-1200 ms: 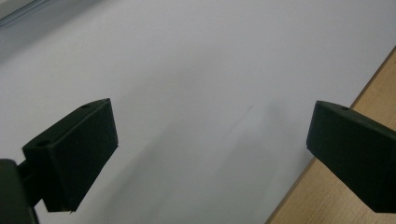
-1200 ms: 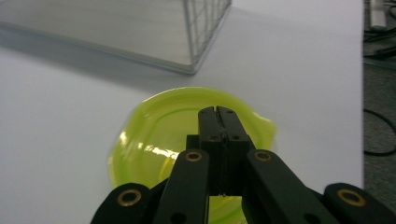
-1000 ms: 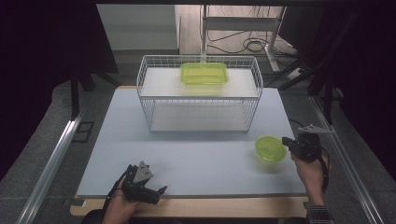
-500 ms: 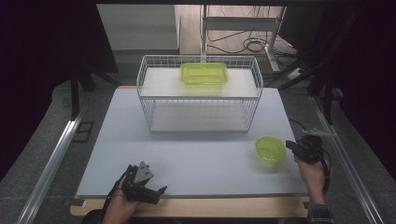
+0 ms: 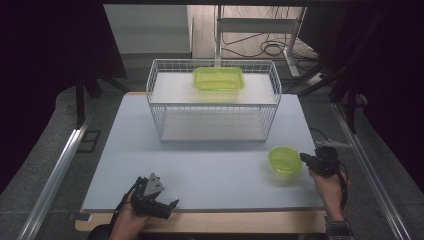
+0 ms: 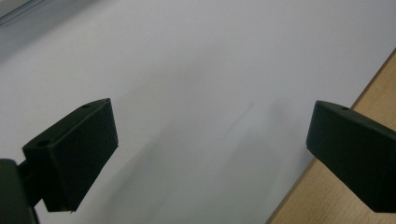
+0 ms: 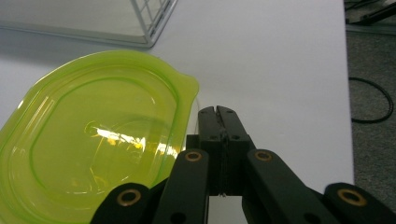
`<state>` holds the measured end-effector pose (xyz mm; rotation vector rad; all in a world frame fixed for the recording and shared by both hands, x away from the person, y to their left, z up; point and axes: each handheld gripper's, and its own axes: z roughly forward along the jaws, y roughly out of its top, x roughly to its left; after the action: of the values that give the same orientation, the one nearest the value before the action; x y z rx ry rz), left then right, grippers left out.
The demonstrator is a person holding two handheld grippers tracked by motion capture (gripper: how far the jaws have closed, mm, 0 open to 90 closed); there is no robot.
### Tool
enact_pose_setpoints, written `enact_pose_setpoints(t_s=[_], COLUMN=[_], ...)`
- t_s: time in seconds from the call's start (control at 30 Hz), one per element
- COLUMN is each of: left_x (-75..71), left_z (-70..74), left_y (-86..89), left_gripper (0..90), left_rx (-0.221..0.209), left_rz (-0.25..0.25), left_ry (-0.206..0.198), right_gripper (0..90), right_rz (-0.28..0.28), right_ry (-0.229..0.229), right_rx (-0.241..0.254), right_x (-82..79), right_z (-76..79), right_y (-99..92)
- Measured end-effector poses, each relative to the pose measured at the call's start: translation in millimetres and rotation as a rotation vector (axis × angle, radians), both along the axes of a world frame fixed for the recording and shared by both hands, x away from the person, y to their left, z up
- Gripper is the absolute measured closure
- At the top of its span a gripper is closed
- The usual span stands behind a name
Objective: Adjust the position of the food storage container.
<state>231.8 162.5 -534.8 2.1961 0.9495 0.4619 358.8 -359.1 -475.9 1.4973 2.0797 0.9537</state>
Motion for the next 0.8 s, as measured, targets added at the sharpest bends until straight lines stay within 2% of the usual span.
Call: enact_pose_setpoints(t_s=[0.37, 0.8], left_x=[-0.4, -0.5], left_z=[-0.2, -0.3], left_y=[-0.7, -1.1], left_gripper=[1.8, 1.9], left_rx=[0.001, 0.002], left_rz=[0.001, -0.004], left_ry=[-0.002, -0.001], right_gripper=[89.0, 88.9], right_rz=[0.032, 0.103], right_ry=[0.021, 0.038], right_rx=[0.009, 0.026], right_x=[-4.8, -9.4], right_z=[-1.8, -3.5], right_y=[16.5, 43.5])
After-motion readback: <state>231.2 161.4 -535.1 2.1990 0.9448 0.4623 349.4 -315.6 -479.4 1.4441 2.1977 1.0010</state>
